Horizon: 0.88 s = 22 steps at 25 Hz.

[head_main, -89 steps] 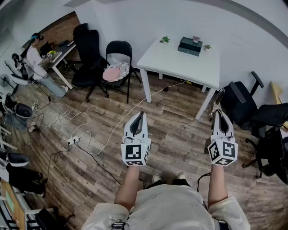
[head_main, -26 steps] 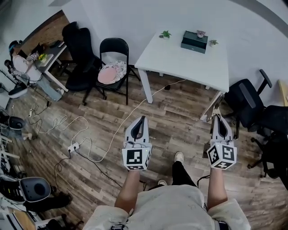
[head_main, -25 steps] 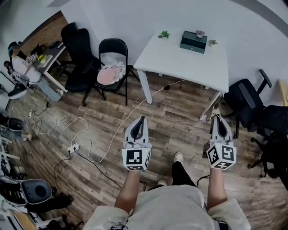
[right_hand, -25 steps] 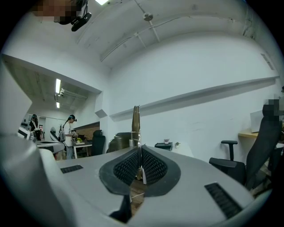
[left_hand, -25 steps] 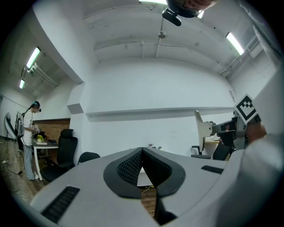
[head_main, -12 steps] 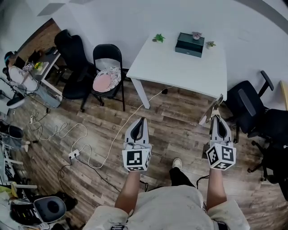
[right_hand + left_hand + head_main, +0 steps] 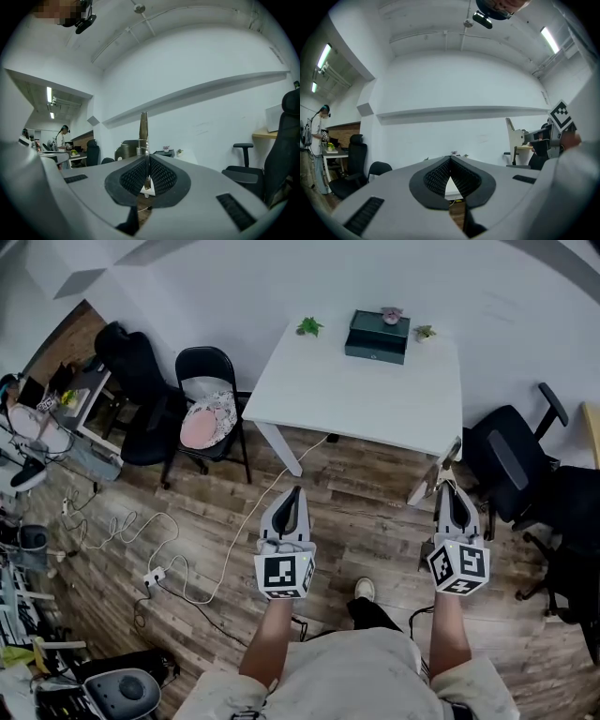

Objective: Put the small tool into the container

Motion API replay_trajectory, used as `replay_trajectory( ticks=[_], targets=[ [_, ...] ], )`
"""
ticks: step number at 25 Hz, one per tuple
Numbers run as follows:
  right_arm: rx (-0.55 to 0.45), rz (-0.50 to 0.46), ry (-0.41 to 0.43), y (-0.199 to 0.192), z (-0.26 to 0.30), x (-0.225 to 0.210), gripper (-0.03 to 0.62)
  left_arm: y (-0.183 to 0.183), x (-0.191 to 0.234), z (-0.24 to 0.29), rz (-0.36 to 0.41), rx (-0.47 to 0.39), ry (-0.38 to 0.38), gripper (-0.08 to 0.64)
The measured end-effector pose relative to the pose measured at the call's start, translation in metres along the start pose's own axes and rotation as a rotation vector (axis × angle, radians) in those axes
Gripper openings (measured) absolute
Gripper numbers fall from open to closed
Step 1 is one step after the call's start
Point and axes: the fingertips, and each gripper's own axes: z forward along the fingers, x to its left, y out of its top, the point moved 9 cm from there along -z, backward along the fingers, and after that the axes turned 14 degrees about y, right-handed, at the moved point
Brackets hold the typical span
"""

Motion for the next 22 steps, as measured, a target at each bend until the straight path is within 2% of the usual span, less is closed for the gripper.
replay_trajectory(
  ticks=[8,22],
  targets=[
    [-0.005,0.031,-0.013,0.004,0.022,-0.042,0.014,0.006,-0.030,0.040,0.014,0.007,-0.023,0.006],
    [-0.064,0.021,-0.035,0.026,0.043,-0.085,0.014,0.030,-0.065,0.092,0.025,-0.061,-0.052,0.006]
  ],
)
